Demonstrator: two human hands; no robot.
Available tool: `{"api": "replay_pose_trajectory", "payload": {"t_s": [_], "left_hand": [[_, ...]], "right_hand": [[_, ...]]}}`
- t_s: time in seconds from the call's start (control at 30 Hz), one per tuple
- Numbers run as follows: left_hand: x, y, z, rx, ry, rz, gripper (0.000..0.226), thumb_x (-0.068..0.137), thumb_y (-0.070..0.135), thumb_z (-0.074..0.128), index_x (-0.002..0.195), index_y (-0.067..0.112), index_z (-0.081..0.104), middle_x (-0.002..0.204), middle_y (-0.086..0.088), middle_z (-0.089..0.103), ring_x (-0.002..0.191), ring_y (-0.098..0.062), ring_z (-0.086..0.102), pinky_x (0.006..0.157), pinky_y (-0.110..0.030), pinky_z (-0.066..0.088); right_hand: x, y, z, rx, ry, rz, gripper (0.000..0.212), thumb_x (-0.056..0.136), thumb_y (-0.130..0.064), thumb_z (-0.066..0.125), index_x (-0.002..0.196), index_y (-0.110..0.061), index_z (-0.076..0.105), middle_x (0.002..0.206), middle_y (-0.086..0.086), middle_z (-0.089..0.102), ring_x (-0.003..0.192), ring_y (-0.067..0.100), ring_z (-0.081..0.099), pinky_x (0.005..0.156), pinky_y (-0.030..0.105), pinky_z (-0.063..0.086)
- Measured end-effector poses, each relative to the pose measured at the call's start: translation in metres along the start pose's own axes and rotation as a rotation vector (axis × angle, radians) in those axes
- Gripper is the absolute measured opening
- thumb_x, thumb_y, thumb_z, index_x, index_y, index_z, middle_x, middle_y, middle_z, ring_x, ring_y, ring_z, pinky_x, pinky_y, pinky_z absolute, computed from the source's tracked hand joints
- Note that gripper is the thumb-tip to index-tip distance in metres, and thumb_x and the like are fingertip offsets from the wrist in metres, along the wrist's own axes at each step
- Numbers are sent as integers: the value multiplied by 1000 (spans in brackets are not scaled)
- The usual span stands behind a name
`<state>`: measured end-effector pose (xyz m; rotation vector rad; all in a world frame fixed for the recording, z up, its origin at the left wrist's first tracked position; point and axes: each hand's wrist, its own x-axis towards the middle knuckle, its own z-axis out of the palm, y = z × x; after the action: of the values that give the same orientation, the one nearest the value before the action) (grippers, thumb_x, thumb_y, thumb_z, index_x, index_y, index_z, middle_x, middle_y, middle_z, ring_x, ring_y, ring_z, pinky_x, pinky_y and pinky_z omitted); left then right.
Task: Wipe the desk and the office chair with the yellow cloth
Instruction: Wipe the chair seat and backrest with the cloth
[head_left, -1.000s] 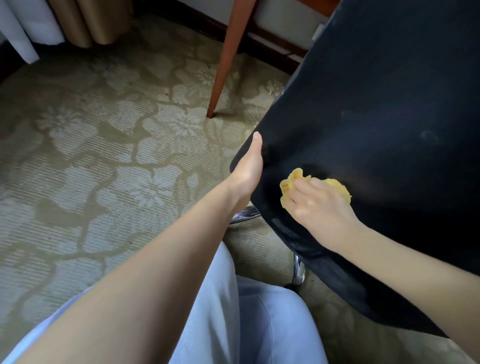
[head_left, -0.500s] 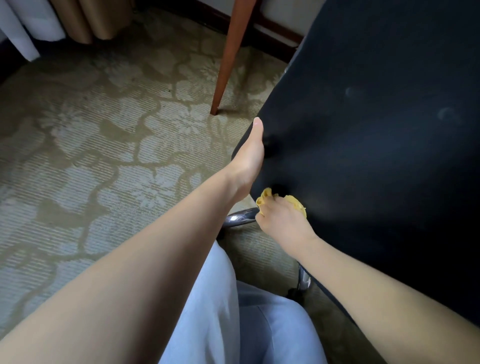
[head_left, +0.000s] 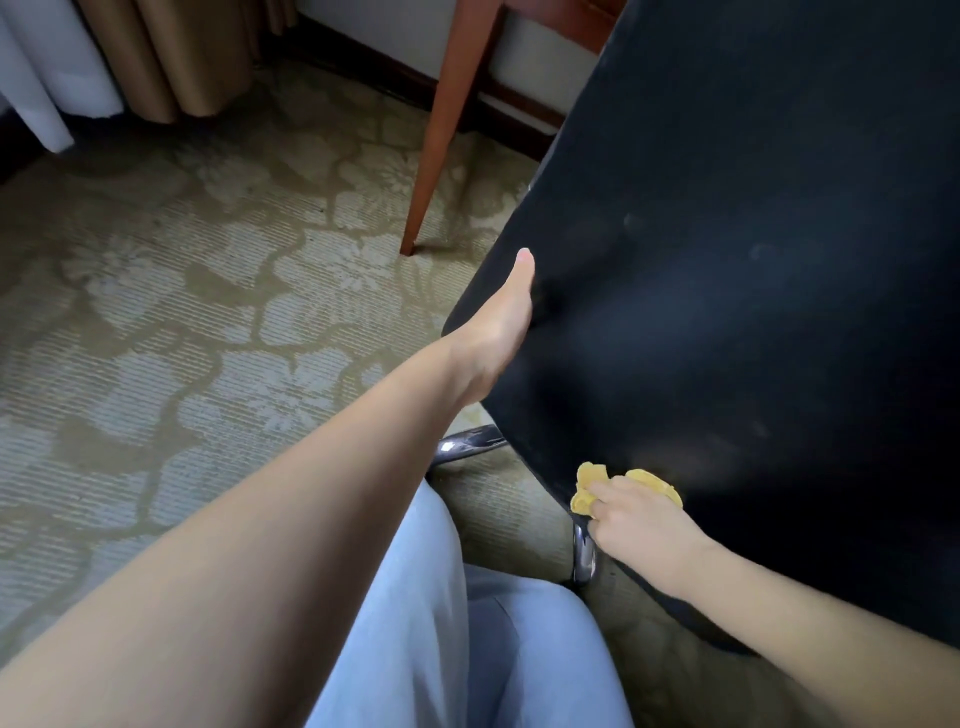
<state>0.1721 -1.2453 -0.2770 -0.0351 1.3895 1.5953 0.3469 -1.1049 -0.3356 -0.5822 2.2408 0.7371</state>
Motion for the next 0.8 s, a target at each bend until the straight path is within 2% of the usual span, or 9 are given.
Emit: {"api": "replay_pose_trajectory", "payload": {"t_s": [0.03,0.07,0.13,0.27,0.37,0.47,0.57,0.67,0.8], "left_hand": [[-2,-1,2,16,-5,6,74,95,64,12,153,18,9,160,1,8,147,-14,7,117,-36,4],[-4,-2,3,28,-11,6,74,95,65,12,153,18,10,160,1,8,147,-14,8,118,-36,3],[-8,-5,6,72,-21,21,76,94,66,12,153,19,15,160,0,11,147,-14,10,120,-37,5],[-9,-14,12,123,-31,55,72,95,65,10,153,23,10,160,4,9,147,-15,10,120,-38,6],[-3,-19,15,145,-30,96,69,96,62,9,154,24,7,160,5,6,148,-16,5,120,-41,4],[2,-18,14,173,-18,89,70,95,64,8,154,26,7,161,5,8,148,-17,8,120,-45,5],[7,-12,8,148,-4,86,74,96,63,11,148,12,7,155,-13,6,144,-32,7,118,-52,4],[12,-6,4,119,5,66,75,96,62,15,141,3,2,147,-15,0,139,-31,0,116,-48,1],[25,-6,2,88,38,66,76,96,63,16,145,5,11,149,-14,7,141,-28,9,120,-43,12]], "right_hand": [[-8,6,-8,-18,60,8,9,74,-8,72,82,-11,71,92,8,65,102,25,55,75,33,43],[-17,11,-17,-16,154,27,15,58,-13,83,63,-16,70,72,2,64,85,20,61,64,27,44],[-28,18,-36,30,261,87,26,40,-11,87,46,-18,63,54,-2,56,64,17,61,49,22,43],[-27,35,-61,5,398,202,11,63,-9,78,71,-11,70,74,4,64,79,21,61,63,28,46],[-8,37,-78,-110,449,214,14,60,-9,82,68,-14,72,68,0,66,76,18,62,62,29,48],[23,35,-86,-112,360,241,16,77,-8,70,93,-9,69,91,5,67,99,23,56,79,33,46],[58,34,-85,-24,252,243,20,85,-1,56,104,-5,62,109,9,60,118,30,42,93,38,40],[81,28,-76,68,166,274,26,86,-2,57,112,-5,60,123,10,52,125,29,39,102,37,34],[93,14,-52,162,117,254,33,89,-1,51,123,-3,54,136,15,39,127,30,36,106,42,29]]}}
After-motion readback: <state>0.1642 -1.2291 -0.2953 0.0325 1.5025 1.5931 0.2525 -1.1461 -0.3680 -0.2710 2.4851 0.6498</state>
